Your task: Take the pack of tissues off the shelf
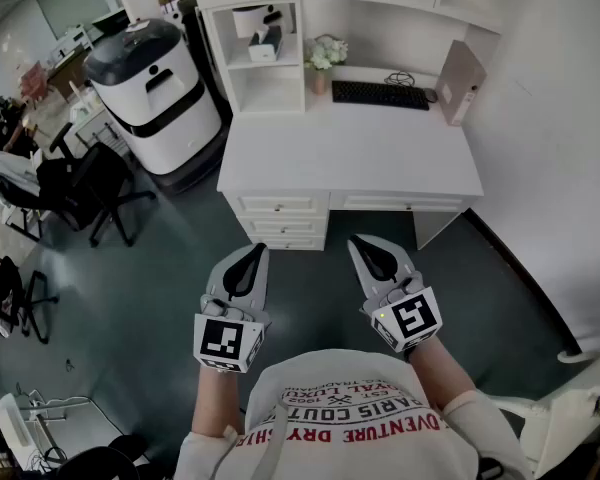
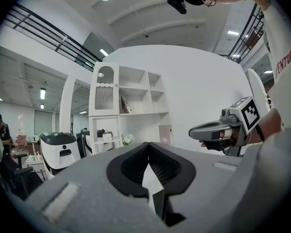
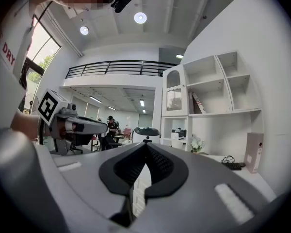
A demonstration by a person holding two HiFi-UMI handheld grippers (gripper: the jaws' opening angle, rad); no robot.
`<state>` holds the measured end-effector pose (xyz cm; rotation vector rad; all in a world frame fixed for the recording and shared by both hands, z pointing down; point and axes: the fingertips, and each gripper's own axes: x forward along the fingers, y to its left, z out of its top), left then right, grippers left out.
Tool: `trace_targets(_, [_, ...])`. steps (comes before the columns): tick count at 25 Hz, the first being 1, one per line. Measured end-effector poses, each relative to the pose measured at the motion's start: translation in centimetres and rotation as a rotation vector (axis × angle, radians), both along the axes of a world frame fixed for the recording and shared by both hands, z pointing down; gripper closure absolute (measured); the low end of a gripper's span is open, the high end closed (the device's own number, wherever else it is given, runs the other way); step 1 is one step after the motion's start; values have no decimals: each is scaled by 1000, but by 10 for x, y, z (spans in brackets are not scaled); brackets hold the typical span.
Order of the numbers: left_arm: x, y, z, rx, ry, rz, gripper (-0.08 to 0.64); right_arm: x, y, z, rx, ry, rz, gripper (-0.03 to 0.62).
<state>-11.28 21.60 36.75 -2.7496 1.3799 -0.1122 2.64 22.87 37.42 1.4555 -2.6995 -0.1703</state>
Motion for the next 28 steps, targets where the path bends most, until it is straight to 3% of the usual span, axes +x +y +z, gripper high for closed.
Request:
trace_targets(12, [-18,7,3,4,10,47,554,-21,4,5,-23,-10,64,594])
trace_targets(15, [-36,2,14,-31,-4,29,554,-35,4,16,-45,-1,70,594])
trace_targets(17, [-51,-4,16,-37,29,0,554,-44,4,19,-42,6,77,594])
trace_targets(18, [-59,-8,12,-25,67,-20,529,-48,2,19,-41,7,83,594])
trace_targets(20, [-72,-16,2,15,131,-55,129,-53,-4,21,-53,0,94,594])
trace_targets(21, [-77,-21,-1,27,140,-74,100,-56,-8,22,-61,-5,98,594])
trace_targets(28, [-83,-59,9,22,102,-129,100,-60,-45,38,-82,-10,70,594])
